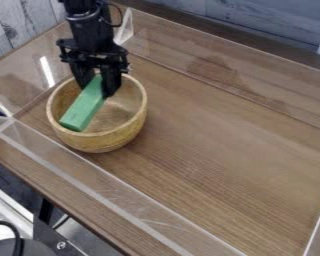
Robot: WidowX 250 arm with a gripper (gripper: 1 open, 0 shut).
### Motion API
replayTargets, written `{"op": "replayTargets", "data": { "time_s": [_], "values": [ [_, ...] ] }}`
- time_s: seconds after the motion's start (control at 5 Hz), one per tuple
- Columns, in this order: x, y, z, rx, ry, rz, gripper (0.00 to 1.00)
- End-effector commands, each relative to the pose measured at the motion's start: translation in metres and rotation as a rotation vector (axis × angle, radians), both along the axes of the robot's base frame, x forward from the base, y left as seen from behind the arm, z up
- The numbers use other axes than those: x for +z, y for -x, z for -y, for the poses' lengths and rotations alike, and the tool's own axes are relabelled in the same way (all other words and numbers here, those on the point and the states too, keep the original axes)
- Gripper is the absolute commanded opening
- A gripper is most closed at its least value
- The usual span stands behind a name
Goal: Put the green block in the brown bowl
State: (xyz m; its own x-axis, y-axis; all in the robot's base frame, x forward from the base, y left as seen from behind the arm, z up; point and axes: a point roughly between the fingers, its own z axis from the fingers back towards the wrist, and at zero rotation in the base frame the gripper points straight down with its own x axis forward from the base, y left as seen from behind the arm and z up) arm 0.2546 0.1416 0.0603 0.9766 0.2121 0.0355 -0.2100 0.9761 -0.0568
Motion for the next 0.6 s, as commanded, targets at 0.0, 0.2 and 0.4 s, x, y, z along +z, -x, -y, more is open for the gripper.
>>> {"op": "replayTargets", "data": {
  "time_s": [0.0,0.2,0.4],
  "values": [
    [0.0067,-0.0035,-0.0079,0.004,-0.028,0.032,0.00],
    [0.0028,-0.0032,-0.0088,0.004,-0.030,0.025,0.00],
    [0.0002,-0.0036,-0.0077,0.003,-0.032,0.017,0.00]
  ]
}}
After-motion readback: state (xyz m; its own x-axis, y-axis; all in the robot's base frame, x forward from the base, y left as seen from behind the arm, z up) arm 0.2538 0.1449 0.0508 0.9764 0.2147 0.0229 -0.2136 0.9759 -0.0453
